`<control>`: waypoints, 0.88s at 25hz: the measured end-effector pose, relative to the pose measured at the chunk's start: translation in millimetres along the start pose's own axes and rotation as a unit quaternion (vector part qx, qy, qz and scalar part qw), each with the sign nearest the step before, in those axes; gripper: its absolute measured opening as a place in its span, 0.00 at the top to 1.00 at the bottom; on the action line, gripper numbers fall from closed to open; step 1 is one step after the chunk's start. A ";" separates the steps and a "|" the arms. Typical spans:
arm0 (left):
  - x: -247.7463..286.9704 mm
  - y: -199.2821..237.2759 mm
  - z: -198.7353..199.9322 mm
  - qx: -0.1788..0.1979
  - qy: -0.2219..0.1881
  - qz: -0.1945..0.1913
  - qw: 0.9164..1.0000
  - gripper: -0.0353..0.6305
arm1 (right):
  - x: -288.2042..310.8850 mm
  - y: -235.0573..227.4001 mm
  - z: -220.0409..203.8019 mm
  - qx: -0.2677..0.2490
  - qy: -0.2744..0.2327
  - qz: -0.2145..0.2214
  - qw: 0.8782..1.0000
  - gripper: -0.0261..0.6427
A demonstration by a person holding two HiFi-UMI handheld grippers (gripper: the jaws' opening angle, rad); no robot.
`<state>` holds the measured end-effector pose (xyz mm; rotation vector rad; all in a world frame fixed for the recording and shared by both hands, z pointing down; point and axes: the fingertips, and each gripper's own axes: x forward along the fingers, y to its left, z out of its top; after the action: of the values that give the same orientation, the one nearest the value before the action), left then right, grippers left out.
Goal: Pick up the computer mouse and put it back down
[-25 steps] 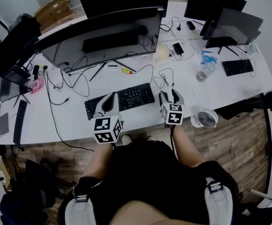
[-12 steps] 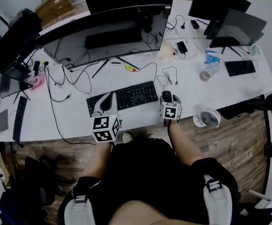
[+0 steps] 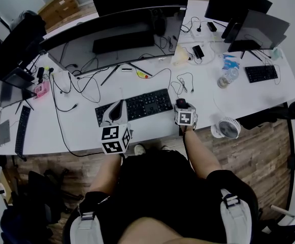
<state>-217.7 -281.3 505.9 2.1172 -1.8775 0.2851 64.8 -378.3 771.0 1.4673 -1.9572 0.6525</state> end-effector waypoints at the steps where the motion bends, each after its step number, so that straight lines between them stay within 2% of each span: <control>1: 0.3 -0.7 0.0 0.000 0.000 -0.002 1.000 0.87 | -4.8 -0.6 4.1 0.003 -0.004 -0.001 1.000 0.56; 7: 6.7 -5.4 0.2 0.001 0.001 -0.013 1.000 0.87 | -50.4 2.2 59.2 0.025 -0.090 0.016 0.995 0.56; 12: 14.1 -18.7 3.6 0.003 -0.006 -0.032 0.999 0.87 | -104.4 1.6 115.1 0.021 -0.176 0.025 0.984 0.56; 16: 18.7 -28.5 10.3 0.006 -0.016 -0.045 0.999 0.87 | -161.0 2.2 165.6 0.007 -0.259 0.028 0.966 0.56; 22: 22.7 -38.9 18.8 0.009 -0.030 -0.060 0.998 0.87 | -251.9 3.4 231.0 -0.018 -0.377 0.020 0.926 0.56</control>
<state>-177.1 -304.9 492.5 2.2635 -1.7766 0.2134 74.5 -369.6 429.5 1.8307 -2.5409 0.0381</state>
